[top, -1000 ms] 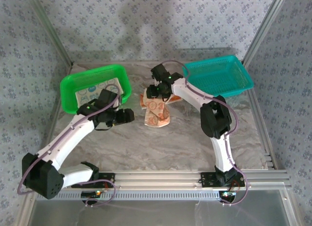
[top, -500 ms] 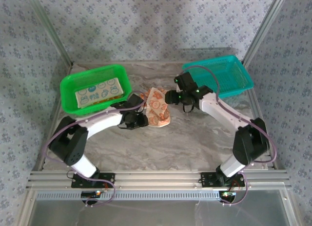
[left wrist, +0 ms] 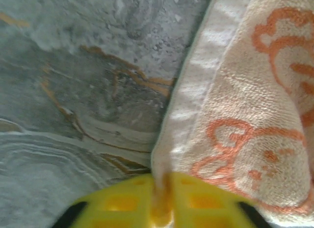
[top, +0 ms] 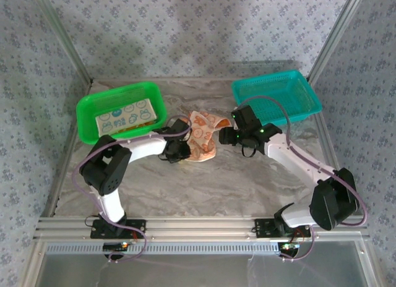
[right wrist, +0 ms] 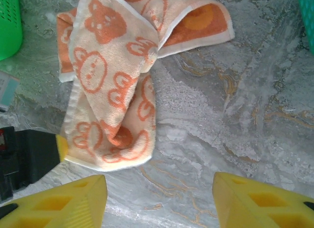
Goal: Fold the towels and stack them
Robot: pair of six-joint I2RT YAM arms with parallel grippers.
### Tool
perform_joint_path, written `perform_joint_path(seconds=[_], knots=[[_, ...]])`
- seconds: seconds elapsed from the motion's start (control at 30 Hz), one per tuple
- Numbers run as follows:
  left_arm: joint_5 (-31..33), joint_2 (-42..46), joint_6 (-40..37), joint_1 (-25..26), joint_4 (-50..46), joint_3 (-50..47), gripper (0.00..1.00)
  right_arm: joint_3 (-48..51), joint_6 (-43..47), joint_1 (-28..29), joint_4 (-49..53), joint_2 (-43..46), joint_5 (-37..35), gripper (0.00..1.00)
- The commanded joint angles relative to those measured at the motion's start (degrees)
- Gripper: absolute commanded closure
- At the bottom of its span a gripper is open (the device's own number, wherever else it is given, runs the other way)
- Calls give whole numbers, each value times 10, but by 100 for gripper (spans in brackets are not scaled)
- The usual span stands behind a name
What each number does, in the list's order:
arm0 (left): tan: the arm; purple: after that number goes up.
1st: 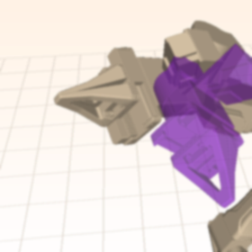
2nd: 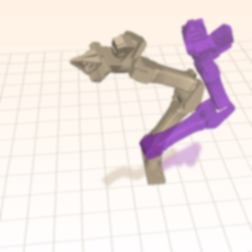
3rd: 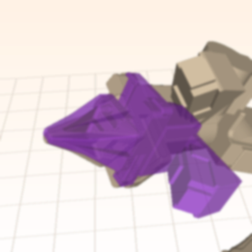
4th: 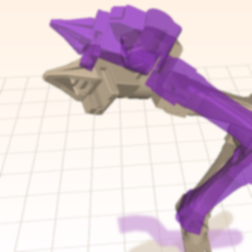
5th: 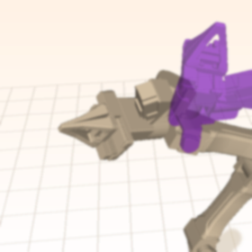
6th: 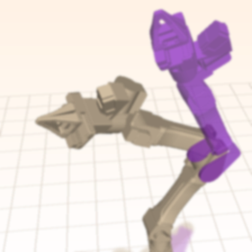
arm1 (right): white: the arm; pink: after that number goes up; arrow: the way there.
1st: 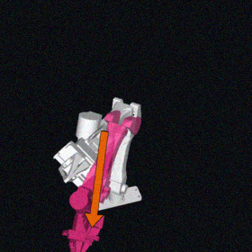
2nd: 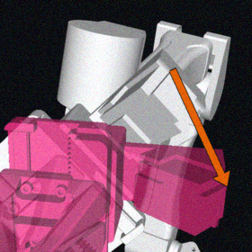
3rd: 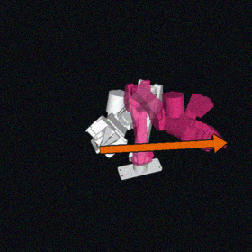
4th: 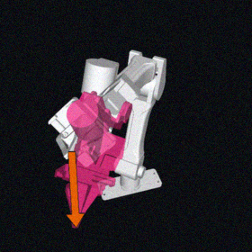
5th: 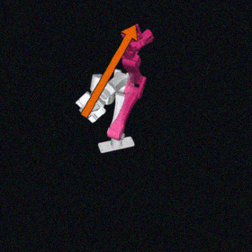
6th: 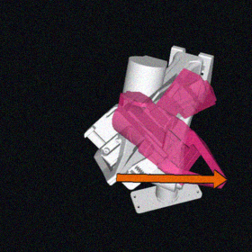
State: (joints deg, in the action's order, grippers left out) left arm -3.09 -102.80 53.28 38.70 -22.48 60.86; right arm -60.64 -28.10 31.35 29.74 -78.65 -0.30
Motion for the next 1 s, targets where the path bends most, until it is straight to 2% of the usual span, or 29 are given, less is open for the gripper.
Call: perform_joint_path(seconds=[0.0,0.27,0.43,0.73,0.83,0.97], knots=[[34,17,1,5,-17,16,100,11,-8,-2,2,11,-8,39],[82,150,-42,-36,-151,95,100,47,-7,19,-50,-22,15,38],[103,182,-70,-53,-221,167,100,52,-7,37,-85,-54,27,37],[90,182,-83,-52,-261,279,100,34,-5,62,-112,-110,47,37],[102,168,-94,-34,-277,349,100,33,-1,61,-112,-110,43,36],[123,120,-117,-4,-323,498,100,32,5,53,-107,-105,42,36]])
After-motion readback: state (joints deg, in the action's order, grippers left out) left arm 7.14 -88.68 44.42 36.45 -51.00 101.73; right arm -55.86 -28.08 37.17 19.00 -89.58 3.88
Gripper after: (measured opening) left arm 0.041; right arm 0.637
